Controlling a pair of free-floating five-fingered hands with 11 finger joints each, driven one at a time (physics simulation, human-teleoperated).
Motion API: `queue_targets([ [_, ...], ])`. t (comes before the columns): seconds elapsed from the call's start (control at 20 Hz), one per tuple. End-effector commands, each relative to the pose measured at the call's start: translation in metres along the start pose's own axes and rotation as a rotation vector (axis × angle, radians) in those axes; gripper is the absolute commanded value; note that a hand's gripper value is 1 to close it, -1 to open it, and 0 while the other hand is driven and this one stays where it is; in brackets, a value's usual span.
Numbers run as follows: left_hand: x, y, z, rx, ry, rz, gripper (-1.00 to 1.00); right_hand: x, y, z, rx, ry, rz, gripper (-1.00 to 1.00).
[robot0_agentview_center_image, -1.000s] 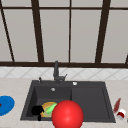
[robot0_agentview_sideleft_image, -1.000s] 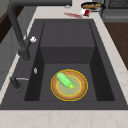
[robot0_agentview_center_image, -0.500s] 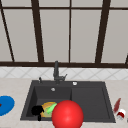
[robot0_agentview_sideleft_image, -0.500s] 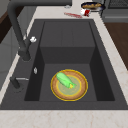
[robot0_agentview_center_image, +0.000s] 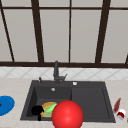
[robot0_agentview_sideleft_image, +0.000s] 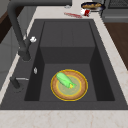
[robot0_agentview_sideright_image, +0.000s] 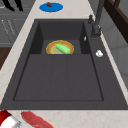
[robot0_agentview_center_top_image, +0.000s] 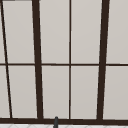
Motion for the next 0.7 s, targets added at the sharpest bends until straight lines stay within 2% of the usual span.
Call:
queue_targets([
  [0.0,0.000,0.000,0.000,0.000,0.000,0.000,0.00,0.008,0.009,-0.017,-0.025,0.000,-0.094,-1.00],
  [0.25,0.000,0.000,0.000,0.000,0.000,0.000,0.00,0.018,0.021,-0.045,-0.008,0.010,-0.098,-1.00],
  [0.45,0.000,0.000,0.000,0.000,0.000,0.000,0.00,0.025,0.028,-0.061,-0.013,-0.020,-0.098,-1.00],
  [0.65,0.000,0.000,0.000,0.000,0.000,0.000,0.00,0.041,0.028,-0.103,0.018,-0.032,-0.097,-1.00],
])
